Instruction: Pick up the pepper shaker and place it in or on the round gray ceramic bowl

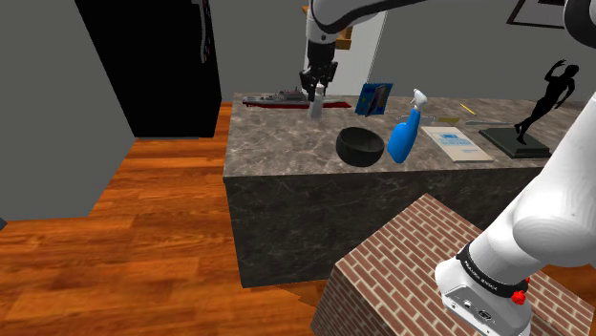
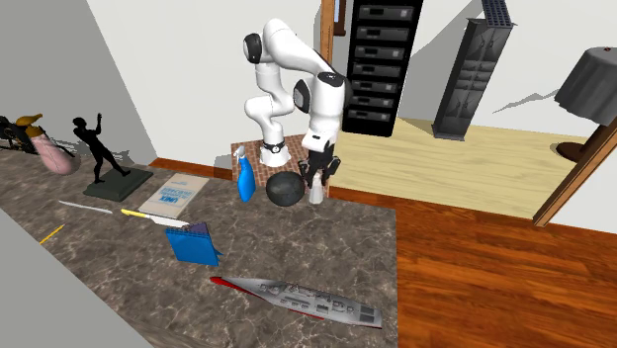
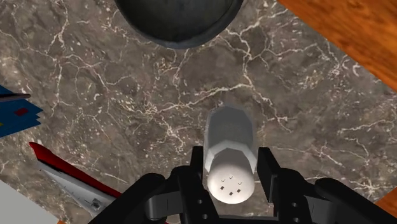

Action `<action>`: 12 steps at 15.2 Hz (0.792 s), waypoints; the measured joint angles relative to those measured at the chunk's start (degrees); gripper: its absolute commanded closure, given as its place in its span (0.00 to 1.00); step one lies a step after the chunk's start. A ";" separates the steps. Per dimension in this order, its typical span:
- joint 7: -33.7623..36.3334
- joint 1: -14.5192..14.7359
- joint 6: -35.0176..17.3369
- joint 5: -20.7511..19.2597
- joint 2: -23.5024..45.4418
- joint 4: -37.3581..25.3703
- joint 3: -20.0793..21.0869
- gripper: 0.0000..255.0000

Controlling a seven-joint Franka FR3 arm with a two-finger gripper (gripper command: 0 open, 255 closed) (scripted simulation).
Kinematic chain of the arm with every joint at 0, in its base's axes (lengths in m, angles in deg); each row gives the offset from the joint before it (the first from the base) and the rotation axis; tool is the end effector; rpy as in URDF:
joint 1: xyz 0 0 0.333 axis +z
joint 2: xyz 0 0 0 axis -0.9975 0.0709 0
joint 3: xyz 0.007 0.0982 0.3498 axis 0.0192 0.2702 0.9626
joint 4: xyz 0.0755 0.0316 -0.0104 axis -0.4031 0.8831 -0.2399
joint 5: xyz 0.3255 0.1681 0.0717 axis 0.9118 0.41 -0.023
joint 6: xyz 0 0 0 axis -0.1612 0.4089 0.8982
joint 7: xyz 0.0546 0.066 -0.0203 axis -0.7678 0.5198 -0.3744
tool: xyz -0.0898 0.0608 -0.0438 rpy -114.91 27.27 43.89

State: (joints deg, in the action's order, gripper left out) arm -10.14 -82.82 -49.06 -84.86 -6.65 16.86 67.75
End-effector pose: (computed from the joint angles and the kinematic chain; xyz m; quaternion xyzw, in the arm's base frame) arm 0.5939 0.0761 0.5178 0.9974 0.0506 0.0120 0.0489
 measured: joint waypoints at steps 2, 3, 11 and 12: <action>-0.10 0.07 1.62 0.10 -0.34 -1.28 0.06 1.00; -0.26 0.02 2.31 0.13 -0.38 -1.94 0.03 1.00; -1.99 -0.77 5.33 0.76 -5.01 -0.49 -0.46 1.00; -2.46 -1.02 5.23 0.99 -7.44 2.02 -0.64 1.00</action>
State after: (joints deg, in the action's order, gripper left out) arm -12.60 -83.84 -43.83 -83.87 -14.09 18.88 67.11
